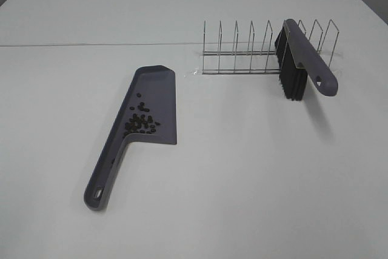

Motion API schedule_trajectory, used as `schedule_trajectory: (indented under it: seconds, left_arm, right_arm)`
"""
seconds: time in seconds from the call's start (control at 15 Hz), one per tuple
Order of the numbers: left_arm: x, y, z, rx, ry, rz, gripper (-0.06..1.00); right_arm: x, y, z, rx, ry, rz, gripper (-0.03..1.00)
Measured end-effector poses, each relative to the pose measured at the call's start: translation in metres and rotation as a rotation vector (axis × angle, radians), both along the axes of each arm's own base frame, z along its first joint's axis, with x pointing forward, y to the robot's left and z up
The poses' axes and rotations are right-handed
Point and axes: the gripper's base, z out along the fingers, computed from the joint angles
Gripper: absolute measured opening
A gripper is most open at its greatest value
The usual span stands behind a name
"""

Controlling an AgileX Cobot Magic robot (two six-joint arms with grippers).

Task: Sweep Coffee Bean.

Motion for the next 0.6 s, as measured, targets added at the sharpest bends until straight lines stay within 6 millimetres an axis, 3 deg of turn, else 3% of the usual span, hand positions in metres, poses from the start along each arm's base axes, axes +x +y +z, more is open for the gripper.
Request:
schedule_trajectory:
  seconds: [0.6]
  left_arm:
    - [-0.0011, 0.0000, 0.0000, 0.000, -0.007, 0.000, 0.46]
  right_arm:
    - [0.0000, 0.0000, 0.0000, 0.000, 0.000, 0.000, 0.84]
